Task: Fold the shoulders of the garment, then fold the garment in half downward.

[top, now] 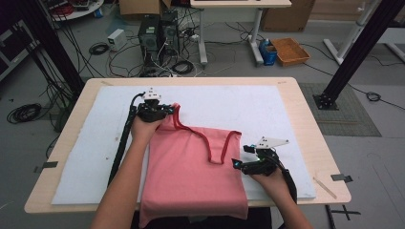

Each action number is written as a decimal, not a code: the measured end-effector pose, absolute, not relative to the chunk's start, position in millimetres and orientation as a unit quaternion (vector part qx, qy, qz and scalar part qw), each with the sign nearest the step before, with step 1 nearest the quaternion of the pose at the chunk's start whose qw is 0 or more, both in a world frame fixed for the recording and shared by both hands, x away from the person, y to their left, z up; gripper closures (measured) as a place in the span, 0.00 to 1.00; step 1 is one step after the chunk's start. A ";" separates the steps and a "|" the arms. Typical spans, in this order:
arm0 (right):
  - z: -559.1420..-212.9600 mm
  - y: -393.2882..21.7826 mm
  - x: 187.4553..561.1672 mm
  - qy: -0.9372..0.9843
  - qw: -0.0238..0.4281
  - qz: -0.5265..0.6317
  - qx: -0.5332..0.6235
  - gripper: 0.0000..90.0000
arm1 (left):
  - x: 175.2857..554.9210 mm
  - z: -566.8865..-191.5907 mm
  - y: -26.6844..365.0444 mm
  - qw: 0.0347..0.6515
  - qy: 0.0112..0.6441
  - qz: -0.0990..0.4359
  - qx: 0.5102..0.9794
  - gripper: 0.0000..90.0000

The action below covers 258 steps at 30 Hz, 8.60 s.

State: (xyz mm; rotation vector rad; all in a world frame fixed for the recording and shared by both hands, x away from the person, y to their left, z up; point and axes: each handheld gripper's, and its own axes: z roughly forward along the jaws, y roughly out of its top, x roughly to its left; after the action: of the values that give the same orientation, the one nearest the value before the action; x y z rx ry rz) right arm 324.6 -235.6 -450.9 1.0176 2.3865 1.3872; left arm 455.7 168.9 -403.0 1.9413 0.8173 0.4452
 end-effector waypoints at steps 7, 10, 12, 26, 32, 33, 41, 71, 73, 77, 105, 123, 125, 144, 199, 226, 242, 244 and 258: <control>-450.9 -235.9 324.8 0.806 0.098 0.470 0.346 0.24 | 407.9 -407.8 169.1 0.487 0.314 0.207 0.788 0.92; -451.0 -236.4 325.1 0.805 0.098 0.471 0.346 0.24 | 389.9 -413.4 170.7 0.478 0.306 0.215 0.794 0.92; -451.0 -236.4 325.0 0.806 0.097 0.471 0.346 0.24 | 380.7 -416.6 172.1 0.473 0.306 0.217 0.797 0.91; -450.9 -236.4 324.8 0.806 0.097 0.471 0.346 0.24 | 339.2 -426.2 196.1 0.493 0.347 0.145 0.785 0.48; -451.1 -236.3 325.3 0.807 0.094 0.470 0.346 0.24 | 338.0 -414.3 203.4 0.521 0.341 0.138 0.770 0.41; -451.2 -236.3 325.6 0.807 0.095 0.470 0.345 0.24 | 338.7 -415.2 202.6 0.519 0.343 0.138 0.771 0.41; -451.2 -235.5 325.4 0.808 0.096 0.468 0.344 0.24 | 341.5 -432.7 191.1 0.453 0.345 0.125 0.812 0.49; -451.5 -235.3 327.3 0.811 0.089 0.464 0.347 0.24 | 327.8 -437.4 194.7 0.427 0.326 0.084 0.839 0.63; -451.6 -235.6 327.5 0.811 0.088 0.463 0.346 0.24 | 328.1 -432.7 196.6 0.447 0.327 0.101 0.826 0.47; -451.5 -235.1 327.4 0.811 0.089 0.462 0.348 0.24 | 327.0 -427.4 202.9 0.479 0.331 0.127 0.803 0.36; -451.8 -235.6 331.0 0.813 0.072 0.457 0.354 0.24 | 332.1 -427.5 224.9 0.478 0.364 0.144 0.786 0.32; -438.7 -239.5 354.6 0.794 0.122 0.456 0.384 0.24 | 368.0 -435.3 233.5 0.448 0.396 0.163 0.785 0.29; -441.2 -240.2 364.7 0.790 0.125 0.450 0.397 0.25 | 373.6 -436.5 234.1 0.453 0.403 0.167 0.778 0.29; -448.2 -220.7 406.4 0.825 0.151 0.362 0.408 0.50 | 399.0 -451.2 223.1 0.403 0.395 0.150 0.812 0.46; -422.7 -229.9 456.6 0.805 0.183 0.377 0.419 0.93 | 453.3 -435.5 227.5 0.410 0.414 0.192 0.789 0.92; -394.0 -216.7 482.0 0.802 0.198 0.378 0.417 0.93 | 466.8 -417.6 239.0 0.428 0.414 0.195 0.779 0.92; -387.2 -219.2 460.2 0.809 0.193 0.401 0.384 0.93 | 444.9 -415.6 246.3 0.464 0.401 0.186 0.767 0.92; -388.7 -222.9 455.7 0.808 0.193 0.405 0.382 0.93 | 440.1 -413.6 247.3 0.469 0.396 0.185 0.767 0.92; -383.4 -231.2 421.5 0.810 0.192 0.432 0.346 0.93 | 402.0 -406.6 251.5 0.497 0.361 0.183 0.767 0.92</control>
State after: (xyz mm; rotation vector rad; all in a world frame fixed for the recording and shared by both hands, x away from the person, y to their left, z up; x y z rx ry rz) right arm 421.5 -231.2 -383.4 0.9722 2.2752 1.2122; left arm 402.0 251.5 -406.6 1.8577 0.8741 0.4423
